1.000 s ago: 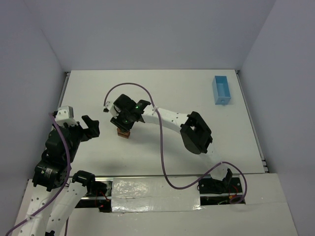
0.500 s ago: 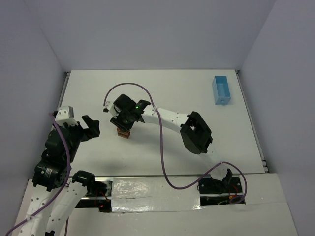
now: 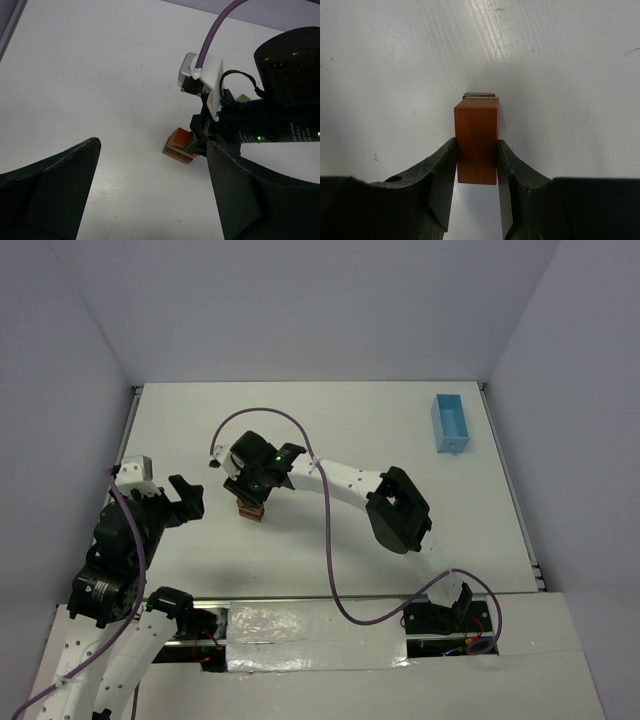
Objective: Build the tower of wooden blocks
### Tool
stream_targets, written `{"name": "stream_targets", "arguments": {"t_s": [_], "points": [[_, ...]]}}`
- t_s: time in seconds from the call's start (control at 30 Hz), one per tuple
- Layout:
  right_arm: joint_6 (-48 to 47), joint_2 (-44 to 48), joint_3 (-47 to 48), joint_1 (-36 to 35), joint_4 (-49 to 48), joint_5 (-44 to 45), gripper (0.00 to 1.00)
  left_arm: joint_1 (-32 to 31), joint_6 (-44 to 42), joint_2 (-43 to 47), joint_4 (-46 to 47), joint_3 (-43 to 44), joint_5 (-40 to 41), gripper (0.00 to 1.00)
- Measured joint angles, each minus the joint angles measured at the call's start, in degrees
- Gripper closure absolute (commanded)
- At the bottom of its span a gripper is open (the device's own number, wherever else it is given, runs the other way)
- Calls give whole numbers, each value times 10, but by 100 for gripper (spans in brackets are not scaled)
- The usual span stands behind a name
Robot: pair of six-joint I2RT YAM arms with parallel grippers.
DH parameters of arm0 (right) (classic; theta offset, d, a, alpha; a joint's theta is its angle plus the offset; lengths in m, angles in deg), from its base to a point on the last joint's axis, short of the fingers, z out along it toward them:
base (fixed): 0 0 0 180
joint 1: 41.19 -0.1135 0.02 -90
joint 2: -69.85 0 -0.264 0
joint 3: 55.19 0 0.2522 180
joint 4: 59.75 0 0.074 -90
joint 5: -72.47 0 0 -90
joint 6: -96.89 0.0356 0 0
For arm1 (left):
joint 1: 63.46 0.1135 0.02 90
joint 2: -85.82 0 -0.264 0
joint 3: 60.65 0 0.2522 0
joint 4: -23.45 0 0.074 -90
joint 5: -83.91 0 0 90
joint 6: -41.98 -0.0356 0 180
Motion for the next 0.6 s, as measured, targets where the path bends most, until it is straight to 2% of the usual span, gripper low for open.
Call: {"name": "stream_targets", "arguments": {"t_s": [0.2, 0.6], "points": [[-1, 0, 0, 1, 0, 0, 58, 0, 0, 0, 3, 0, -2, 0], [-2, 0, 0, 1, 0, -10, 55, 0, 0, 0, 3, 0, -2, 1]]}}
